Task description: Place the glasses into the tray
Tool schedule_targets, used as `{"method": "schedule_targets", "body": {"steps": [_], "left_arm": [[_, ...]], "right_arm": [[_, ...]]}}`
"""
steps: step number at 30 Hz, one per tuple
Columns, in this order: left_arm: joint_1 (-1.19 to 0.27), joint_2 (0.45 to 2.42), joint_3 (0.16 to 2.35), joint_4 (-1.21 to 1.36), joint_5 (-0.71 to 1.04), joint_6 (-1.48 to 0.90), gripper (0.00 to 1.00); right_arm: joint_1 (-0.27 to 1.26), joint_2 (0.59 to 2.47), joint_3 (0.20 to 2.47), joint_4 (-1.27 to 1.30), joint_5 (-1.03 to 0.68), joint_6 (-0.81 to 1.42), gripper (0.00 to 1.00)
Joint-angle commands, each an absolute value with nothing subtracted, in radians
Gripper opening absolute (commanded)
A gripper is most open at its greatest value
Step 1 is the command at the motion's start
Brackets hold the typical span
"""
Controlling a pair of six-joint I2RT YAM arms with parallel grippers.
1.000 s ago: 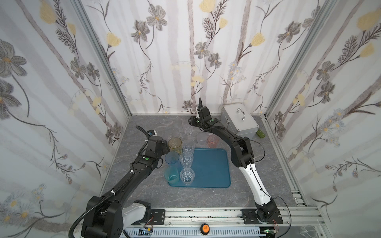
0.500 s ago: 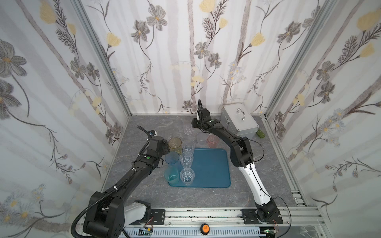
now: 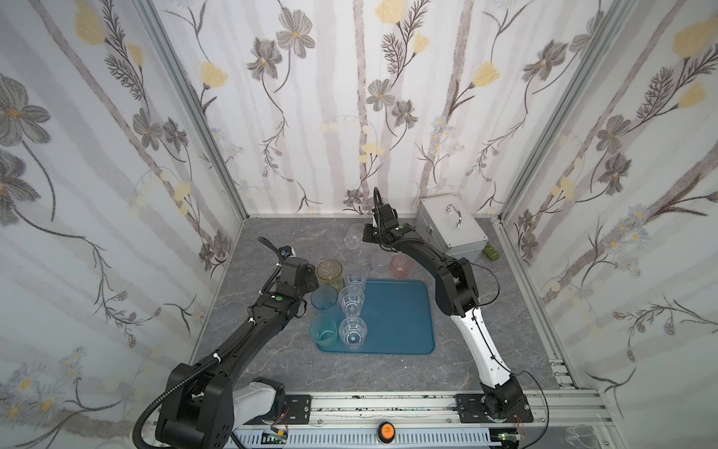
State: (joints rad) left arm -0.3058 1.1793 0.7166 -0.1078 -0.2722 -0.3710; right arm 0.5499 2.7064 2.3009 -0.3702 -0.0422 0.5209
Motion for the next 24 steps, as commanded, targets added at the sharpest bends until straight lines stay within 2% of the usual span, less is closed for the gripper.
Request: {"method": "schedule_targets", "body": {"steps": [1, 5, 8, 11, 20, 24], "left_arm": [[-0.3, 1.158, 0.748, -0.074, -0.343, -0.325, 0.71], [-0.291, 1.126, 0.817, -0.074, -0.393, -0.252, 0.72], [-0.297, 1.113, 0.883, -0.075, -0.366, -0.204, 0.72], [-0.337, 1.099, 0.946, -0.075, -0.362, -0.168, 0.72], [-0.61, 1.185, 1.051, -0.074, -0.395, -0.163, 0.72], [-0.708, 1.215, 1.042, -0.07, -0.359, -0.181, 0.72]], "right_arm": [[0.551, 2.569, 2.259, -0.331, -0.051, 0.507, 0.0], [0.554, 2.457, 2.173, -0.318, -0.097, 0.508, 0.0], [0.556, 2.385, 2.125, -0.374, -0.148, 0.506, 0.0], [0.562, 2.239, 1.932, -0.313, -0.179, 0.513, 0.0], [0.571, 1.81, 1.445, -0.256, -0.234, 0.531, 0.0], [0.57, 1.666, 1.281, -0.327, -0.154, 0.506, 0.0]]}}
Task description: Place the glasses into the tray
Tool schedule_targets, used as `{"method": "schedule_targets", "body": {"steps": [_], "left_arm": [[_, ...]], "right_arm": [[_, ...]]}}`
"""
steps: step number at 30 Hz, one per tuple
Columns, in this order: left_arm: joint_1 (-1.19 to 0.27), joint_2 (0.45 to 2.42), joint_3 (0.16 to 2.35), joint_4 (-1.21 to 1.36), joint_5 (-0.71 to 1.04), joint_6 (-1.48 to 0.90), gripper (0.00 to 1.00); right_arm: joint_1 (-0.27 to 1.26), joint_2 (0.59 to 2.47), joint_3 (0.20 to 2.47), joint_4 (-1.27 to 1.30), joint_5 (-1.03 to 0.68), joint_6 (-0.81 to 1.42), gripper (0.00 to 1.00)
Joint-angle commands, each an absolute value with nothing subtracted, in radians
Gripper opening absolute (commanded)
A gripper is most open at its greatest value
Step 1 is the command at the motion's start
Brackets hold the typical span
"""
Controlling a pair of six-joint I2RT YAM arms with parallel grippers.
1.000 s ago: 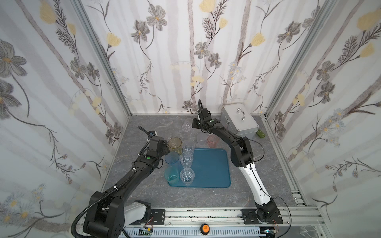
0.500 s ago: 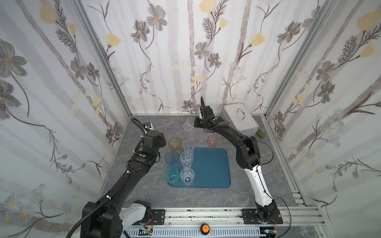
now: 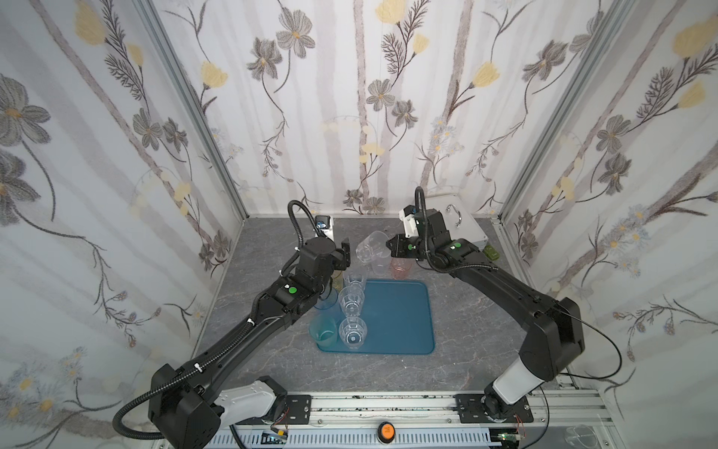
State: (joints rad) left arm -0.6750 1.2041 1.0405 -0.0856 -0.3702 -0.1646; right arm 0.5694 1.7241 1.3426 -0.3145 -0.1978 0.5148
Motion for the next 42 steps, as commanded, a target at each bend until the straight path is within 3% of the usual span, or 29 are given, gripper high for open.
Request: {"method": "schedule_targets", "body": {"steps": [1, 6, 12, 19, 42], "left_arm": [[-0.726, 1.219, 1.031, -0.069, -0.348, -0.191, 0.72], [-0.775, 1.237, 0.922, -0.001, -0.29, -0.245, 0.74], [-0.801, 1.25, 0.824, 0.077, -0.254, -0.25, 0.76], [-0.801, 1.223, 0.784, 0.082, -0.286, -0.225, 0.78], [-0.801, 1.218, 0.76, 0.106, -0.323, -0.212, 0.78]], "right_arm": [[0.571, 1.639, 1.242, -0.352, -0.12, 0.499, 0.0], [0.605, 1.553, 1.116, -0.415, 0.041, 0.487, 0.0], [0.663, 1.661, 1.138, -0.431, 0.144, 0.487, 0.0], [0.681, 1.796, 1.229, -0.461, 0.19, 0.463, 0.0], [0.682, 1.991, 1.366, -0.506, 0.186, 0.425, 0.01]]}}
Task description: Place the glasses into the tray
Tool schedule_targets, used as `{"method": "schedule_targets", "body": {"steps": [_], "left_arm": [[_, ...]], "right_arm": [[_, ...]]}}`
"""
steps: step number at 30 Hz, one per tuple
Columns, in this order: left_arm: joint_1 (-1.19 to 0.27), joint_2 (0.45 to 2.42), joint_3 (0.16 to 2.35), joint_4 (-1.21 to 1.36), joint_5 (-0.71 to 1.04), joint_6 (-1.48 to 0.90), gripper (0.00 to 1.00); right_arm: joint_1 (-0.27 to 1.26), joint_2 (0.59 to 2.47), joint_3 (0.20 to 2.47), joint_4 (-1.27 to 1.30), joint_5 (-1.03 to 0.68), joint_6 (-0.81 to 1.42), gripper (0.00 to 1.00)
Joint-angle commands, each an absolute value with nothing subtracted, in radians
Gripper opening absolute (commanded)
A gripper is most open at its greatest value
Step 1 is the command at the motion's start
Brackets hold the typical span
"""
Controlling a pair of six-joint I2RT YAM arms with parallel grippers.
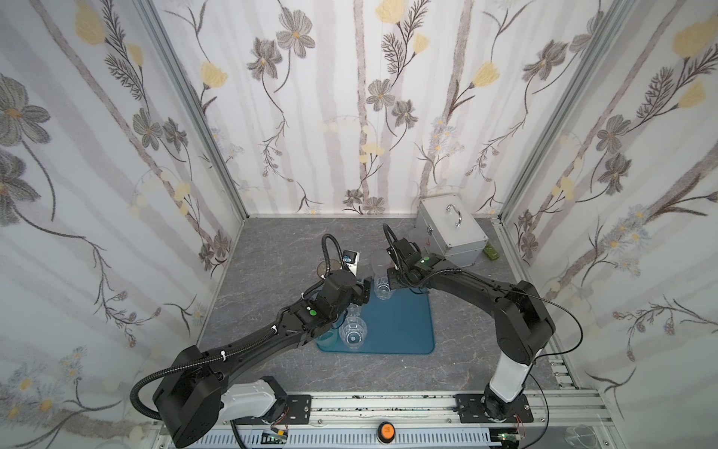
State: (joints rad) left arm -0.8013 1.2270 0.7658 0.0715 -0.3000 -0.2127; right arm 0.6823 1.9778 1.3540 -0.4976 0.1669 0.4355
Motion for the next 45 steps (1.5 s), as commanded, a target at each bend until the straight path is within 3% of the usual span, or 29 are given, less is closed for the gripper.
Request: {"method": "schedule_targets", "body": {"steps": [1, 20, 29, 37, 45], "left_arm": [[-0.801, 1.214, 0.758, 0.106, -0.332, -0.212, 0.78], [-0.758, 1.143, 0.753, 0.107, -0.365, -0.233, 0.79], [-0.478, 1.132, 0.815, 0.033, -0.154, -0.327, 0.78], [-0.161, 1.329, 0.984, -0.104, -0.044, -0.397, 0.77], [-0.086, 1.653, 1.141, -0.121, 0.073, -0.424, 0.71]], "right_arm": [[0.682, 1.99, 1.368, -0.505, 0.187, 0.425, 0.02], [0.69, 1.991, 1.378, -0.496, 0.139, 0.438, 0.22], [0.685, 1.864, 1.345, -0.489, 0.089, 0.451, 0.37], [0.672, 1.688, 1.177, -0.459, 0.081, 0.478, 0.4], [0.675, 1.687, 1.179, -0.498, 0.064, 0.475, 0.4]]}}
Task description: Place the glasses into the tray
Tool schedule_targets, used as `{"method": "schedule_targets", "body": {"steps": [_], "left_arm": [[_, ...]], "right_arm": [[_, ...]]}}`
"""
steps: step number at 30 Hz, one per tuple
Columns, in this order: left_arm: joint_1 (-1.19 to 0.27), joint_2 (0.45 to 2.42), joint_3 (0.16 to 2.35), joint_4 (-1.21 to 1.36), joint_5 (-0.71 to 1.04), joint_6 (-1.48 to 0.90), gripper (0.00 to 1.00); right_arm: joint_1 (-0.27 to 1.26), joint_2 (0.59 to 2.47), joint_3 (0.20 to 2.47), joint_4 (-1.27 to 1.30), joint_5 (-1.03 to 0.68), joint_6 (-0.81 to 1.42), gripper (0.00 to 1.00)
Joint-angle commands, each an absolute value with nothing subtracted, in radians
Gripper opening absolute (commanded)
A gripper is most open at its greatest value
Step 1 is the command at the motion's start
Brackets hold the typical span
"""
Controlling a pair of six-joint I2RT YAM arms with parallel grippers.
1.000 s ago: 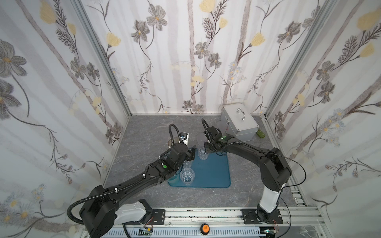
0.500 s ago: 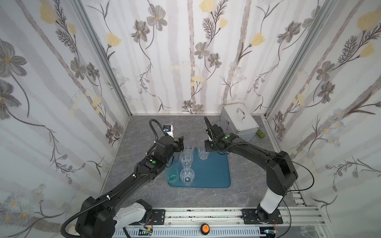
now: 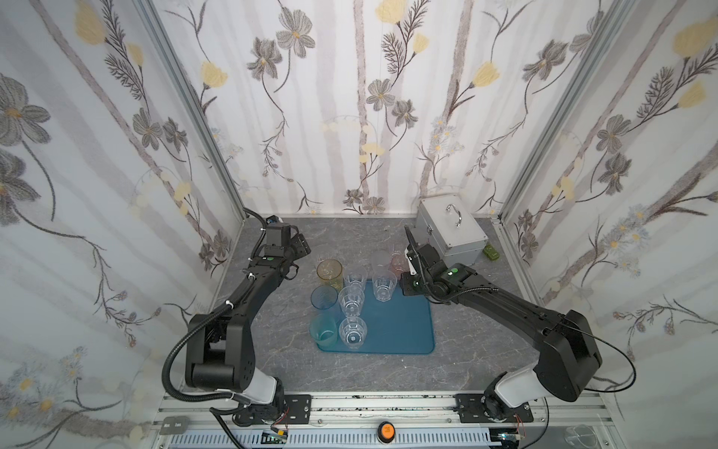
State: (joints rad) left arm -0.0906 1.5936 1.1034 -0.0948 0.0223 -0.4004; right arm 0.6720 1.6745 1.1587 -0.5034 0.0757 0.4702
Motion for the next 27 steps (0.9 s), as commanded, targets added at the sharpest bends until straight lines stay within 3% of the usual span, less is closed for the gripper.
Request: {"method": "schedule_targets", "body": {"steps": [1, 17, 27], "left_arm": [[-0.088, 1.682, 1.154, -0.121, 0.082, -0.425, 0.7], [-0.147, 1.845, 1.201, -0.121, 0.06, -0.417, 0.58], [-0.153, 1.844, 1.182, -0.12, -0.021, -0.423, 0.28]], "right_arm": [[0.678, 1.69, 1.18, -0.493, 0.064, 0.48, 0.4], [0.708, 1.73, 1.114, -0.421, 0.074, 0.508, 0.4], [0.709, 1.718, 1.076, -0.391, 0.068, 0.514, 0.41]]}}
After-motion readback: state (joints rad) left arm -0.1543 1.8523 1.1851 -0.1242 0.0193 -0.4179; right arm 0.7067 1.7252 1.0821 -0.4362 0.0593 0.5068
